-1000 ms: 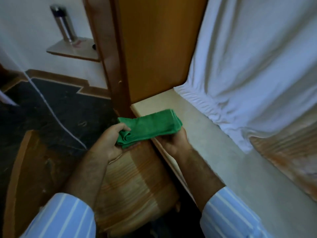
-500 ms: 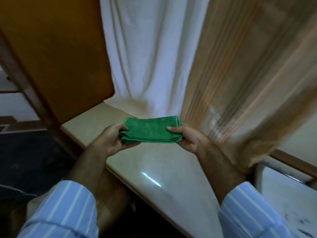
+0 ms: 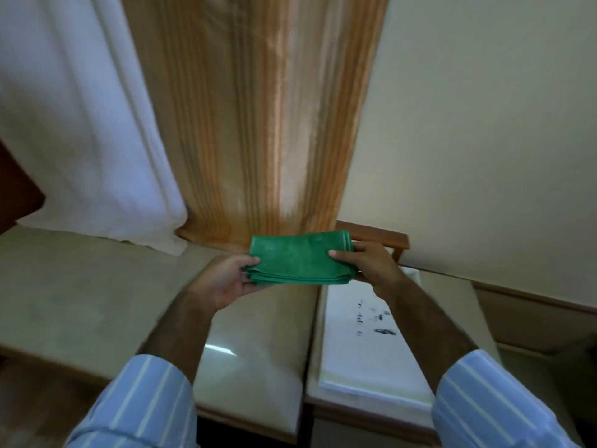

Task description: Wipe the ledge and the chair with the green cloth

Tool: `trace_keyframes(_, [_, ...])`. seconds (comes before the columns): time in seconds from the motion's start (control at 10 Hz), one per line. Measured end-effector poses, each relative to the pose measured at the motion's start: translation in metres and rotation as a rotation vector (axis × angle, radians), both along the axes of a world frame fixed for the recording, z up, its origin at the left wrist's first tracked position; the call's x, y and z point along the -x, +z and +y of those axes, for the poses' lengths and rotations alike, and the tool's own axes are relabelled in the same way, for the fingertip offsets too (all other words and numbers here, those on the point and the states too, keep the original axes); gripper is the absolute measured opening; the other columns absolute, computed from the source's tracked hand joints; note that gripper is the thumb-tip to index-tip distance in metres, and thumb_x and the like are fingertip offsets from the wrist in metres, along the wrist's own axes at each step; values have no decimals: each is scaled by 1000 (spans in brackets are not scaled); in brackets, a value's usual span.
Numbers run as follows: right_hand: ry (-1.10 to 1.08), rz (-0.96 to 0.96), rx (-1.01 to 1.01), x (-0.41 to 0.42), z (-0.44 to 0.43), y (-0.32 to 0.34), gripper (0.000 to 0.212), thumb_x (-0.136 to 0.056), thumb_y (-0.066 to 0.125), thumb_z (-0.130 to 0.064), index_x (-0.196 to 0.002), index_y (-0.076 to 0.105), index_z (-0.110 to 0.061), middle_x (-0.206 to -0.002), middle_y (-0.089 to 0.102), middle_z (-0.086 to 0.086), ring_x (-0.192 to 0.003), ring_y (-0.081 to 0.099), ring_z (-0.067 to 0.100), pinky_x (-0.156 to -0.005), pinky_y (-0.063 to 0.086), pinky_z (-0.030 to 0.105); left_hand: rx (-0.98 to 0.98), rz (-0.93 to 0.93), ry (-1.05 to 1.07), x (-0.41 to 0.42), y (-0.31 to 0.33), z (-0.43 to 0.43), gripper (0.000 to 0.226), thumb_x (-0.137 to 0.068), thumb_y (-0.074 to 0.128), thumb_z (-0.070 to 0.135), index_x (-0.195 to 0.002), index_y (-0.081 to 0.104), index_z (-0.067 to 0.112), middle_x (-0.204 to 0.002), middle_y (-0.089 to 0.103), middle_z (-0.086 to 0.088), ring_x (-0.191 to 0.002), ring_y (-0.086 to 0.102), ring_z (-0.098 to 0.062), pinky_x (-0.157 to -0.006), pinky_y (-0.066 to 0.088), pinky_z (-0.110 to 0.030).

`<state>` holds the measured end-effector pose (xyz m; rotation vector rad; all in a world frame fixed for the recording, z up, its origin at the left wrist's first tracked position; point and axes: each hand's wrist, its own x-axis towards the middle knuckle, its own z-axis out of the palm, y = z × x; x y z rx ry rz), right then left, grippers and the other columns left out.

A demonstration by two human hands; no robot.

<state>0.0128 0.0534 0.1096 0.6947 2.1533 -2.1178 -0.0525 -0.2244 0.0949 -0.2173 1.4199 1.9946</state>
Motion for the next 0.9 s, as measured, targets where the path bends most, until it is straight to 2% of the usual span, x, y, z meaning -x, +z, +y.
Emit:
trace_keyframes(0.1, [-111, -77, -149, -36, 56, -21, 40, -80, 89, -15, -116, 77, -2, -108, 82, 14, -95, 81, 28, -86, 67, 39, 138, 76, -87, -18, -16, 58, 20, -97, 56, 0, -111, 69, 4, -106, 78, -17, -89, 77, -27, -72, 64, -36])
trace_keyframes(0.2, [-144, -181, -374, -68, 94, -42, 43, -82, 88, -18, -120, 76, -2, -109, 81, 14, -94, 80, 28, -94, 66, 47, 244, 82, -103, -37, -39, 100, 16, -92, 65, 0, -107, 70, 3, -109, 76, -22, -98, 74, -34, -83, 61, -40])
trace_keyframes(0.3, [-122, -285, -548, -98, 113, -61, 54, -82, 88, -25, -128, 71, -4, -123, 76, 16, -107, 76, 30, -102, 61, 47, 340, 73, -150, -58, -64, 128, 19, -90, 68, 0, -109, 69, -1, -106, 76, -22, -95, 75, -33, -74, 63, -36])
trace_keyframes(0.4, [-74, -359, -642, -122, 117, -78, 57, -81, 90, -27, -129, 69, -6, -132, 71, 14, -118, 71, 28, -109, 56, 40, 420, 80, -198, -76, -85, 142, 17, -88, 70, -2, -105, 70, -2, -104, 76, -24, -91, 75, -34, -68, 63, -36])
trace_keyframes(0.5, [-108, -396, -606, -141, 114, -97, 53, -78, 92, -18, -124, 70, -6, -126, 73, 14, -107, 74, 26, -97, 61, 34, 493, 101, -210, -89, -102, 153, 20, -84, 73, -4, -105, 70, -4, -102, 75, -25, -90, 75, -39, -81, 63, -51])
trace_keyframes(0.6, [-146, -409, -538, -150, 112, -113, 53, -78, 90, -9, -126, 67, -6, -118, 77, 18, -101, 76, 29, -94, 65, 41, 600, 209, -216, -96, -112, 161, 16, -82, 76, -1, -98, 75, 0, -96, 77, -22, -86, 76, -35, -80, 62, -54])
trace_keyframes(0.7, [-93, -415, -638, -149, 111, -117, 71, -81, 89, -15, -144, 55, -11, -131, 72, 16, -117, 71, 30, -104, 60, 43, 783, 410, -294, -97, -113, 163, 11, -83, 76, 8, -94, 77, 8, -96, 78, -14, -83, 75, -24, -79, 64, -44])
trace_keyframes(0.8, [34, -335, -840, -142, 110, -109, 85, -86, 84, -32, -156, 40, -16, -149, 57, 10, -140, 53, 26, -119, 46, 41, 1022, 740, -380, -89, -109, 164, 34, -87, 75, 28, -117, 70, 13, -116, 73, -7, -100, 68, -20, -92, 57, -36])
trace_keyframes(0.9, [115, -172, -1068, -125, 119, -77, 92, -90, 76, -50, -161, 29, -16, -163, 41, 9, -153, 38, 27, -125, 36, 42, 995, 1037, -425, -66, -82, 175, 62, -91, 69, 44, -143, 51, 16, -146, 54, -3, -132, 52, -20, -108, 40, -30])
